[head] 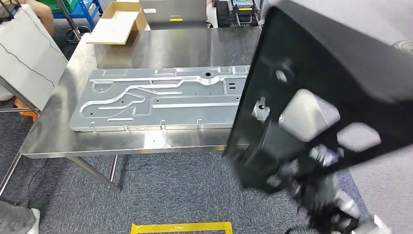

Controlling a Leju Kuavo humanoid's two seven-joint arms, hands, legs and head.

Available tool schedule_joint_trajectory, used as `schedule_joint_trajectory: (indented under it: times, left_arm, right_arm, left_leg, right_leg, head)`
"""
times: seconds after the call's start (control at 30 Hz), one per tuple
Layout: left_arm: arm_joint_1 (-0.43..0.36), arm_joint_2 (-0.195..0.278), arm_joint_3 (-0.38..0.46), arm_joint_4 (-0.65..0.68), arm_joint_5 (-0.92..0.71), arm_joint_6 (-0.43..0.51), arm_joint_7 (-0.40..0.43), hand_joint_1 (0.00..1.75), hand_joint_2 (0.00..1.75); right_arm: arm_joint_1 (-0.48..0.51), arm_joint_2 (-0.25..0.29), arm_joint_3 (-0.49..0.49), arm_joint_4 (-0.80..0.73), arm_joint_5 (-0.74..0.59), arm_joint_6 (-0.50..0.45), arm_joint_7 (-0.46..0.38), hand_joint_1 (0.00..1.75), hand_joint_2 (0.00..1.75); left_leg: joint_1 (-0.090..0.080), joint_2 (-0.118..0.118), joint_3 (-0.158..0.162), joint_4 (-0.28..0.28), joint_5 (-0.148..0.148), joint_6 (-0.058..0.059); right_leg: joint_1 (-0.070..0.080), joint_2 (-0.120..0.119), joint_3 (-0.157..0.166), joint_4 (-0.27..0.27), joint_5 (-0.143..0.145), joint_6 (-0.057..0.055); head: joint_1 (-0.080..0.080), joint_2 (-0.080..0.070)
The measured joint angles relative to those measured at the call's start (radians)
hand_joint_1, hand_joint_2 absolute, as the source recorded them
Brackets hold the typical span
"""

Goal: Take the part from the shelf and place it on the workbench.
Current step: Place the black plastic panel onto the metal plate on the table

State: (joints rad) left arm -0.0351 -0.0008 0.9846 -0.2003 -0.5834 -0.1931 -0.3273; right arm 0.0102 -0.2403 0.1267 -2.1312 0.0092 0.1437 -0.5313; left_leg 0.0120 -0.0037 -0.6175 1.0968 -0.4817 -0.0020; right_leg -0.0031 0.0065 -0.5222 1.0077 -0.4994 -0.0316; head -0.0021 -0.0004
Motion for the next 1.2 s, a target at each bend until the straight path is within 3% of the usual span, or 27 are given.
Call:
schedule_joint_trajectory:
  times: [0.07, 0.2, 0.27, 0.33, 0.37, 0.4, 0.43, 0.5, 0.53, 0.57, 0.7, 0.77, 0.83, 0.87, 0.9, 0.93, 1.0, 1.03, 1.1, 1.2]
  left_arm:
    - [-0.003, 0.000, 0.000, 0.000, -0.011, -0.006, -0.001, 0.00, 1.75]
    - [-0.012, 0.000, -0.002, 0.000, -0.035, -0.021, -0.004, 0.00, 1.75]
    - [-0.018, 0.000, -0.003, 0.000, -0.038, -0.024, -0.006, 0.00, 1.75]
    - [-0.021, 0.000, -0.003, 0.000, -0.043, -0.026, -0.007, 0.00, 1.75]
    - [-0.021, 0.000, -0.003, 0.000, -0.048, -0.028, -0.008, 0.00, 1.75]
    - [-0.021, 0.000, -0.004, 0.000, -0.054, -0.030, -0.009, 0.00, 1.75]
    - [-0.021, -0.001, -0.006, 0.000, -0.060, -0.032, -0.010, 0.00, 1.75]
    - [-0.025, -0.001, -0.010, 0.000, -0.075, -0.036, -0.010, 0.00, 1.75]
    - [-0.028, -0.001, -0.013, 0.000, -0.080, -0.037, -0.009, 0.00, 1.75]
    - [-0.031, -0.001, -0.017, 0.000, -0.085, -0.038, -0.007, 0.00, 1.75]
    - [-0.038, -0.002, -0.025, 0.000, -0.091, -0.038, 0.000, 0.00, 1.75]
    - [-0.040, -0.002, -0.026, 0.000, -0.092, -0.038, 0.001, 0.00, 1.75]
    - [-0.039, -0.002, -0.026, 0.000, -0.093, -0.038, 0.001, 0.00, 1.75]
    - [-0.039, -0.002, -0.026, 0.000, -0.094, -0.038, 0.001, 0.00, 1.75]
    - [-0.038, -0.002, -0.026, 0.000, -0.094, -0.039, 0.001, 0.00, 1.75]
    - [-0.038, -0.002, -0.026, 0.000, -0.095, -0.039, 0.001, 0.00, 1.75]
    - [-0.039, -0.002, -0.027, 0.000, -0.102, -0.040, 0.001, 0.00, 1.75]
    - [-0.040, -0.002, -0.027, 0.000, -0.106, -0.042, 0.002, 0.00, 1.75]
    - [-0.045, -0.002, -0.029, 0.000, -0.117, -0.046, 0.004, 0.00, 1.75]
    - [-0.058, -0.003, -0.034, 0.000, -0.129, -0.063, 0.007, 0.00, 1.75]
  right_arm:
    - [-0.072, -0.032, -0.036, 0.027, 0.038, -0.016, 0.030, 1.75, 1.75]
    - [-0.265, -0.095, -0.054, 0.110, 0.130, -0.053, 0.113, 1.75, 1.75]
    - [-0.344, -0.122, -0.058, 0.153, 0.142, -0.060, 0.131, 1.75, 1.75]
    - [-0.387, -0.137, -0.060, 0.183, 0.163, -0.070, 0.141, 1.75, 1.75]
    - [-0.402, -0.145, -0.060, 0.198, 0.188, -0.081, 0.152, 1.75, 1.75]
    - [-0.423, -0.154, -0.058, 0.218, 0.226, -0.095, 0.170, 1.75, 1.75]
    - [-0.453, -0.166, -0.053, 0.246, 0.276, -0.110, 0.191, 1.75, 1.75]
    - [-0.538, -0.195, -0.035, 0.326, 0.407, -0.146, 0.233, 1.75, 1.75]
    - [-0.585, -0.209, -0.019, 0.375, 0.478, -0.167, 0.247, 1.75, 1.75]
    - [-0.630, -0.222, 0.001, 0.424, 0.541, -0.186, 0.257, 1.75, 1.75]
    - [-0.728, -0.252, 0.067, 0.561, 0.629, -0.216, 0.261, 1.75, 1.75]
    - [-0.748, -0.256, 0.083, 0.592, 0.631, -0.220, 0.261, 1.75, 1.75]
    - [-0.759, -0.257, 0.095, 0.614, 0.631, -0.223, 0.260, 1.75, 1.75]
    - [-0.761, -0.257, 0.101, 0.623, 0.632, -0.223, 0.260, 1.75, 1.75]
    - [-0.761, -0.257, 0.105, 0.630, 0.634, -0.223, 0.261, 1.75, 1.75]
    - [-0.763, -0.257, 0.110, 0.637, 0.642, -0.222, 0.266, 1.75, 1.75]
    - [-0.779, -0.258, 0.124, 0.656, 0.688, -0.214, 0.285, 1.75, 1.75]
    - [-0.799, -0.258, 0.143, 0.678, 0.732, -0.207, 0.296, 1.75, 1.75]
    - [-0.860, -0.256, 0.204, 0.748, 0.837, -0.183, 0.306, 1.75, 1.75]
    - [-0.962, -0.223, 0.334, 0.902, 0.956, -0.135, 0.290, 1.75, 1.75]
  left_leg:
    - [-0.005, 0.002, 0.011, -0.068, 0.041, 0.012]
    - [-0.007, 0.003, 0.011, -0.085, 0.053, 0.035]
    - [-0.003, 0.003, 0.018, -0.092, 0.053, 0.045]
    - [-0.002, 0.000, 0.021, -0.092, 0.049, 0.050]
    - [-0.002, -0.002, 0.023, -0.092, 0.046, 0.051]
    - [-0.002, -0.004, 0.026, -0.091, 0.043, 0.050]
    - [-0.002, -0.005, 0.030, -0.089, 0.039, 0.048]
    - [-0.003, -0.006, 0.037, -0.085, 0.030, 0.043]
    - [-0.004, -0.006, 0.038, -0.082, 0.027, 0.038]
    - [-0.006, -0.006, 0.038, -0.081, 0.025, 0.034]
    - [-0.005, -0.005, 0.033, -0.075, 0.014, 0.013]
    - [-0.003, -0.003, -0.002, 0.000, -0.030, 0.005]
    - [-0.001, -0.003, -0.071, 0.135, -0.085, 0.000]
    - [-0.001, -0.002, -0.099, 0.184, -0.096, -0.002]
    - [-0.001, -0.002, -0.113, 0.200, -0.087, -0.002]
    - [-0.001, -0.002, -0.105, 0.172, -0.059, 0.000]
    - [-0.002, -0.002, -0.050, 0.041, 0.018, 0.009]
    - [-0.004, -0.002, -0.022, -0.022, 0.043, 0.014]
    - [-0.009, -0.002, 0.001, -0.076, 0.053, 0.021]
    - [-0.005, -0.001, 0.006, -0.090, 0.057, 0.034]
  right_leg:
    - [0.001, 0.001, -0.001, 0.003, -0.008, 0.011]
    - [-0.002, 0.002, -0.015, 0.021, -0.022, 0.036]
    - [-0.005, 0.000, -0.059, 0.111, -0.066, 0.047]
    - [-0.010, -0.001, -0.138, 0.242, -0.109, 0.057]
    - [-0.013, -0.001, -0.167, 0.281, -0.109, 0.060]
    - [-0.016, -0.002, -0.182, 0.286, -0.091, 0.062]
    - [-0.018, -0.002, -0.176, 0.253, -0.054, 0.063]
    - [-0.019, -0.002, -0.130, 0.123, 0.030, 0.061]
    - [-0.017, -0.002, -0.109, 0.068, 0.054, 0.058]
    - [-0.014, -0.002, -0.097, 0.034, 0.064, 0.054]
    - [-0.014, -0.005, -0.089, 0.010, 0.063, 0.034]
    - [-0.016, -0.009, -0.083, 0.002, 0.065, 0.021]
    - [-0.013, -0.010, -0.081, 0.001, 0.063, 0.013]
    - [-0.011, -0.010, -0.080, 0.002, 0.061, 0.011]
    - [-0.010, -0.010, -0.079, 0.003, 0.059, 0.011]
    - [-0.009, -0.010, -0.076, 0.004, 0.056, 0.011]
    - [-0.008, -0.009, -0.069, 0.005, 0.049, 0.014]
    - [-0.006, -0.007, -0.067, 0.007, 0.046, 0.017]
    - [-0.004, -0.003, -0.071, 0.010, 0.045, 0.026]
    - [-0.004, -0.002, -0.076, 0.014, 0.041, 0.041]
  head:
    - [0.000, 0.000]
    - [0.000, 0.000]
    - [0.000, 0.000]
    - [0.000, 0.000]
    - [0.000, 0.000]
    - [0.000, 0.000]
    - [0.000, 0.000]
    - [0.000, 0.000]
    - [0.000, 0.000]
    - [0.000, 0.000]
    - [0.000, 0.000]
    - [0.000, 0.000]
    - [0.000, 0.000]
    - [0.000, 0.000]
    - [0.000, 0.000]
    - [-0.001, 0.000]
    - [0.000, 0.000]
    - [0.000, 0.000]
    - [0.000, 0.000]
    - [0.000, 0.000]
